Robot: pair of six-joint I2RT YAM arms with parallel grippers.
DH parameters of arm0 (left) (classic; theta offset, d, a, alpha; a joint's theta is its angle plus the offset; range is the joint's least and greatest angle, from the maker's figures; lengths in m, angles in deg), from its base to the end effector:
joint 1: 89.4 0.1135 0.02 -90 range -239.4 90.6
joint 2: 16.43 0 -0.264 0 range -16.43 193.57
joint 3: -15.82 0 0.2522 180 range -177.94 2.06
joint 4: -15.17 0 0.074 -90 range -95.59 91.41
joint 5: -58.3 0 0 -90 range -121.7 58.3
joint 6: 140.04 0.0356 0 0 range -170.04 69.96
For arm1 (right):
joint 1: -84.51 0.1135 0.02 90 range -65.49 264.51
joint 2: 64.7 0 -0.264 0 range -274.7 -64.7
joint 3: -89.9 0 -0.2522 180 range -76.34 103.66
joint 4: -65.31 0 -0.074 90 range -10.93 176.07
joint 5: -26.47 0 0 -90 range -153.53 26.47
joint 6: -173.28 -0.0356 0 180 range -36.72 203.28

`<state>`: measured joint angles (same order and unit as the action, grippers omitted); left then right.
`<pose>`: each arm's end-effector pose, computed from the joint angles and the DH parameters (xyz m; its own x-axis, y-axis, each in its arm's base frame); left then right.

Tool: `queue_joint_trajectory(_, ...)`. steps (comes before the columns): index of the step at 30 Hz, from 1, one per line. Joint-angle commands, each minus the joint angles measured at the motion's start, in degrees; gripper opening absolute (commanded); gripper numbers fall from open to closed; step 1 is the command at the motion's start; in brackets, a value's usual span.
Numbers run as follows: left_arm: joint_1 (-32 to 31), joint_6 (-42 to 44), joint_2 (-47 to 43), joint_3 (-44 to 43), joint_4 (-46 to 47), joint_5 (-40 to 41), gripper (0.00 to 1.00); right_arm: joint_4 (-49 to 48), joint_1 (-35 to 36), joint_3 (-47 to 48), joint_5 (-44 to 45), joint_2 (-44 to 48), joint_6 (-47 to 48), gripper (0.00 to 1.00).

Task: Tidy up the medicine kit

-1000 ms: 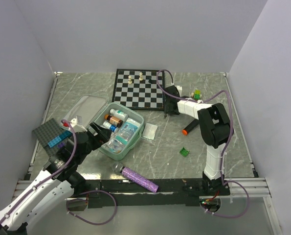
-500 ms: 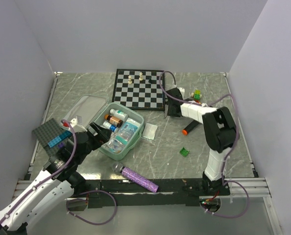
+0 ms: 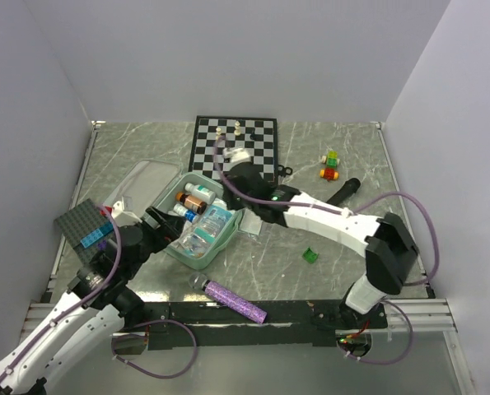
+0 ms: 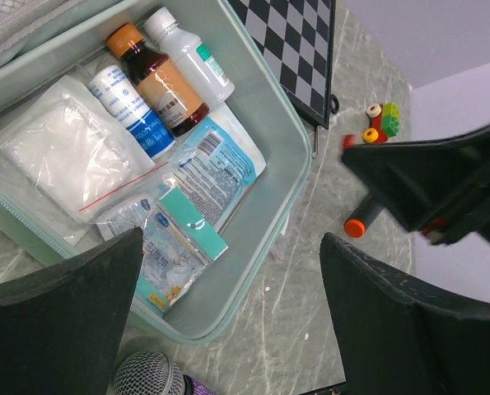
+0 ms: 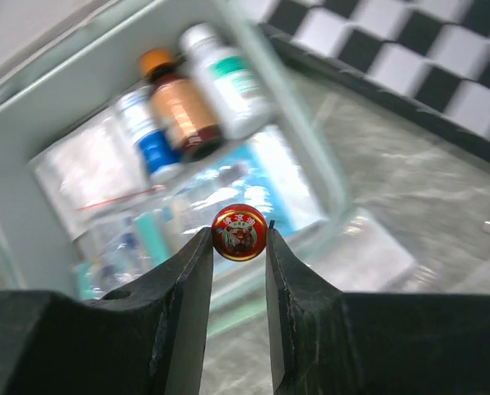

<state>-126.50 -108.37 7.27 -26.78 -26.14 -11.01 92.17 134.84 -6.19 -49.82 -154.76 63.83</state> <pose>0.1002 -0.0600 0.2604 -0.4182 -0.6820 -0.6000 -0.0993 0.6909 -0.7161 0.2376 0.2733 0.2913 -0.5347 -0.1380 -0.8337 -0.4697 0.8687 0.1575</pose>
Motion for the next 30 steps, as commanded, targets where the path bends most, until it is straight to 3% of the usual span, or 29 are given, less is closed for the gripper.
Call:
queue_joint_trajectory(1, 0.1, -1.26, -2.34, -1.22, -0.83, 1.9, 0.92, 1.57, 4.25, 8.05, -2.9, -7.21, 3.18, 0.14)
queue_joint_trajectory(12, 0.1, -1.35, -4.98, -1.22, -3.39, 2.52, 0.93, 10.71, 5.57, 25.72, -1.76, -24.89, 2.39, 0.14)
queue_joint_trajectory(18, 0.1, -0.91, -4.28, -1.48, -3.65, 2.52, 0.93, 14.66, 4.7, 29.69, -0.36, -29.29, 2.04, 0.16)
queue_joint_trajectory(27, 0.1, -0.65, -4.02, -1.31, -2.95, 2.08, 0.93, 12.47, 4.69, 27.06, -1.06, -26.05, 2.04, 0.55)
queue_joint_trajectory(30, 0.01, -0.83, -3.84, -1.48, -3.12, 2.08, 0.93, 12.3, 4.69, 27.06, -0.71, -24.47, 1.6, 0.64)
